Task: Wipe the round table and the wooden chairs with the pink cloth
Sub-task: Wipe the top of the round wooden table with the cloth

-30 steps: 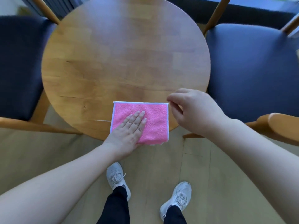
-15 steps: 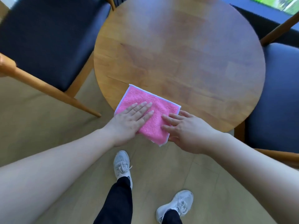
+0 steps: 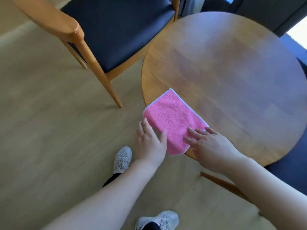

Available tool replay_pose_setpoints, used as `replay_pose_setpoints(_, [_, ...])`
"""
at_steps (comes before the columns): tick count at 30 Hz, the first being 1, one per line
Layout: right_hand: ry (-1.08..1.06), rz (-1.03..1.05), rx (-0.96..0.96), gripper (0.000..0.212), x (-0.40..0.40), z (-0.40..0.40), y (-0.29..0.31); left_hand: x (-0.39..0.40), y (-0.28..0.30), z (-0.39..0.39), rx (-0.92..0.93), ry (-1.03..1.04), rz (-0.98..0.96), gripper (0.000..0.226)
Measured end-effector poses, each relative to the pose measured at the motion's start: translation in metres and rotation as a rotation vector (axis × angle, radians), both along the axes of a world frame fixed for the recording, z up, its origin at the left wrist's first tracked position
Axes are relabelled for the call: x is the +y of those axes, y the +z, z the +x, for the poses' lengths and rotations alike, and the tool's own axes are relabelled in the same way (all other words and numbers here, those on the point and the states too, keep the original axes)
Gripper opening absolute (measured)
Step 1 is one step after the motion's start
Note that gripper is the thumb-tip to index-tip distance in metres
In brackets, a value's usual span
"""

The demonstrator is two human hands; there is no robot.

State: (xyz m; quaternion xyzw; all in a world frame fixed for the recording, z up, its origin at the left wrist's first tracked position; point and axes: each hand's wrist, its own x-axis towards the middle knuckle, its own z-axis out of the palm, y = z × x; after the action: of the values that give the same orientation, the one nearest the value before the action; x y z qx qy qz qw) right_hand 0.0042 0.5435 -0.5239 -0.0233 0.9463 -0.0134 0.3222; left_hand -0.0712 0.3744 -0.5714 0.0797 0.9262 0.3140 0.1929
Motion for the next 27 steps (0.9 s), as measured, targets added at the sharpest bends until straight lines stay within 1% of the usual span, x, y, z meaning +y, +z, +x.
replay_pose_setpoints(1, [0.006,-0.001,0.004,0.055,0.000,-0.002,0.000,0.012,-0.001,0.002,-0.066,0.054,0.020,0.077])
replay_pose_setpoints(3, [0.022,-0.016,0.025,0.053,0.001,-0.005,0.002,0.038,-0.004,0.002,-0.161,0.123,0.049,0.080])
replay_pose_setpoints(5, [0.033,-0.032,0.082,0.047,0.003,-0.007,0.005,0.059,-0.007,-0.003,-0.204,0.208,0.026,0.082])
replay_pose_setpoints(8, [0.045,-0.049,0.177,0.035,0.011,-0.008,0.011,0.070,-0.014,-0.013,-0.167,0.299,-0.021,0.088])
replay_pose_setpoints(12, [0.018,-0.063,0.209,0.036,0.022,-0.012,0.017,0.065,-0.023,-0.042,-0.056,0.301,-0.096,0.087])
replay_pose_setpoints(15, [-0.003,-0.079,0.224,0.031,0.028,-0.018,0.019,0.067,-0.024,-0.072,-0.010,0.309,-0.141,0.081])
replay_pose_setpoints(18, [-0.048,-0.088,0.251,0.030,0.033,-0.031,0.020,0.071,-0.024,-0.092,0.006,0.301,-0.159,0.078])
replay_pose_setpoints(21, [-0.073,-0.095,0.273,0.031,0.036,-0.053,0.021,0.073,-0.026,-0.112,0.052,0.251,-0.189,0.076])
replay_pose_setpoints(24, [-0.102,-0.097,0.285,0.030,0.042,-0.078,0.021,0.076,-0.027,-0.142,0.101,0.152,-0.255,0.075])
replay_pose_setpoints(27, [-0.138,-0.090,0.299,0.030,0.049,-0.101,0.021,0.083,-0.027,-0.176,0.155,0.007,-0.325,0.075])
